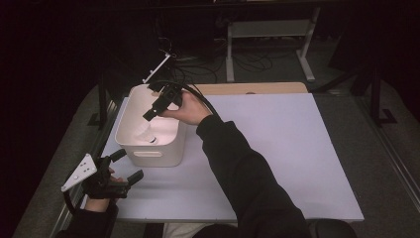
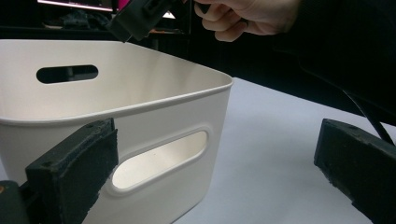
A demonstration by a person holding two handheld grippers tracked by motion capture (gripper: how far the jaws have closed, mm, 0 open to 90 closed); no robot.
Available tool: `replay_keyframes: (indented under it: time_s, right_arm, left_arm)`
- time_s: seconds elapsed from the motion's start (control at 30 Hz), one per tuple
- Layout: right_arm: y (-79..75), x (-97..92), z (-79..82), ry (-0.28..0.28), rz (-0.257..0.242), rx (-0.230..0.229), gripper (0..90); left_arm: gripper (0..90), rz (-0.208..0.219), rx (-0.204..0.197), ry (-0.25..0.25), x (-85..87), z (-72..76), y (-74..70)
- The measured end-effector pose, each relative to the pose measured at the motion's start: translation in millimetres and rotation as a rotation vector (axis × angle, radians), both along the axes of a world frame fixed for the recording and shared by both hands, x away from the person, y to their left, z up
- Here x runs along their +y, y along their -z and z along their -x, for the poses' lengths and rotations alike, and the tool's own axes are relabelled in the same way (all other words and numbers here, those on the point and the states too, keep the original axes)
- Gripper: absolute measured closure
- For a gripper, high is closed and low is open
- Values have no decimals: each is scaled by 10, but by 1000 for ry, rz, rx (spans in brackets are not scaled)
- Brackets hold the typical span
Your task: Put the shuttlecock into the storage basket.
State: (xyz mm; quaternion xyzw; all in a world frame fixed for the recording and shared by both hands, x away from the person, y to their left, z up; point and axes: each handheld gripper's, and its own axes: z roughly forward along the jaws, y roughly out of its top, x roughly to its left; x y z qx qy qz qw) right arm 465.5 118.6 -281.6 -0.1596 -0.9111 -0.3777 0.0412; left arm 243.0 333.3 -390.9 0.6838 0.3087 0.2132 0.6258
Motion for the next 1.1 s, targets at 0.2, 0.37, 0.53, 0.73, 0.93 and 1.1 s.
replay_keyframes:
  time_s: [0.2, 0.37, 0.53, 0.73, 0.93, 1.1]
  right_arm:
    - [-17, -99, 10, 22, -13, -26, 231]
    - [-59, -174, 31, 45, -24, -42, 179]
    - [-118, -242, 62, 56, -44, -59, 129]
    - [-135, -331, 116, 90, -46, -98, 0]
    - [-162, -503, 171, 108, -84, -111, 0]
    - [-157, -648, 214, 115, -94, -121, 0]
  left_arm:
    - [0, 0, 3, -2, 0, -1, 0]
    - [0, 0, 2, -3, -1, 2, 0]
    - [0, 0, 3, -3, -1, 2, -1]
    - [0, 2, 5, -3, -2, -4, 0]
    - [0, 2, 4, -4, -4, -5, 0]
    - [0, 1, 4, -5, -7, -5, -1]
